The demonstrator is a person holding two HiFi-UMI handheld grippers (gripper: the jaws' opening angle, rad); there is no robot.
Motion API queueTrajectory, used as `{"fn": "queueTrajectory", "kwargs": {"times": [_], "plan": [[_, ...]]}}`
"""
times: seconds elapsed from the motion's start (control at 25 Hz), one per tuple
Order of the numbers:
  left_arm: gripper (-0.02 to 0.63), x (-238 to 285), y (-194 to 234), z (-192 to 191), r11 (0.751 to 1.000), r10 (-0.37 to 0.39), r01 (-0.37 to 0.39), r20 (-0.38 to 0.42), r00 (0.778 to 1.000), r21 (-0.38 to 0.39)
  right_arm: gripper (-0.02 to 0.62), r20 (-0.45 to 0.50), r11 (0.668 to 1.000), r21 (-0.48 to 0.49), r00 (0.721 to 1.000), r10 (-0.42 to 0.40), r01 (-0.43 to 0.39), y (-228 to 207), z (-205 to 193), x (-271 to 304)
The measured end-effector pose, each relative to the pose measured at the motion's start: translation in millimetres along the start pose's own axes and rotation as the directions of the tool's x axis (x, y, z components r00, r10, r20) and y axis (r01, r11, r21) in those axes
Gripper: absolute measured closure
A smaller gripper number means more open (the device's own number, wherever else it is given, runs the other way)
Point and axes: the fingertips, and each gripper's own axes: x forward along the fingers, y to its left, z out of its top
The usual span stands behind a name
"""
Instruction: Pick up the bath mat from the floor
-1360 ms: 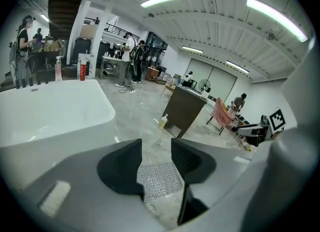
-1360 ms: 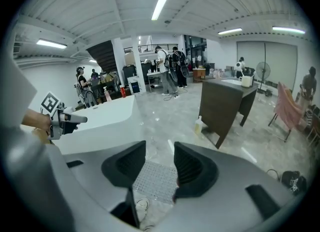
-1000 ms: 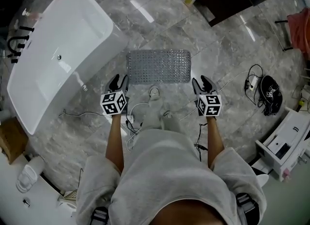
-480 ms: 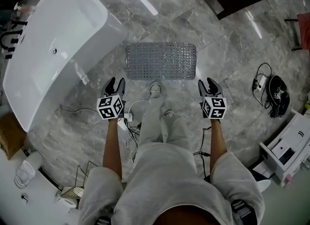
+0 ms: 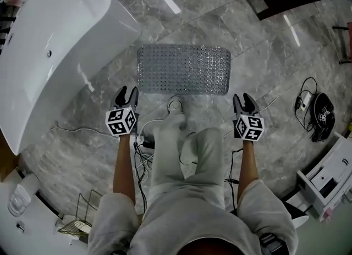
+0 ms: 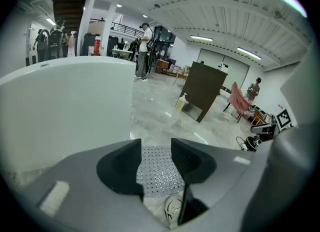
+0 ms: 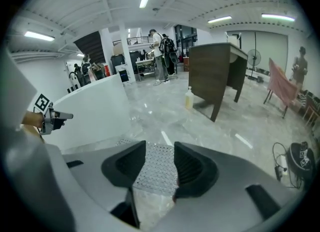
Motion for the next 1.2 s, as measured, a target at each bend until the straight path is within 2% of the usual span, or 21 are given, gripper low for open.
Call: {"fn": "queueTrajectory", "kwargs": {"times": [0.28,0.68,1.04,1.2], "plan": [[0.425,77,36,-74,0.999,0.001,-0.001,-0.008,1.0,0.04,0.425,0.016,1.0,-0.009,1.0,-0.005,0.005,-23,-72,80],[0.425,167,88,-167,0.999,0.042,-0.041,0.043,0.998,-0.017,0.425,0.044,0.998,-0.002,0.997,-0.07,0.071,-83,-161,171],[0.417,202,103,-223,0.997,0.081,-0.079,0.082,0.993,-0.026,0.425,0.091,0.998,0.008,0.994,-0.063,0.062,-112,-207,203],[0.416,213,109,-241,0.996,0.09,-0.091,0.099,0.991,0.003,0.425,0.12,0.998,0.011,0.991,-0.066,0.065,-122,-221,211]]}}
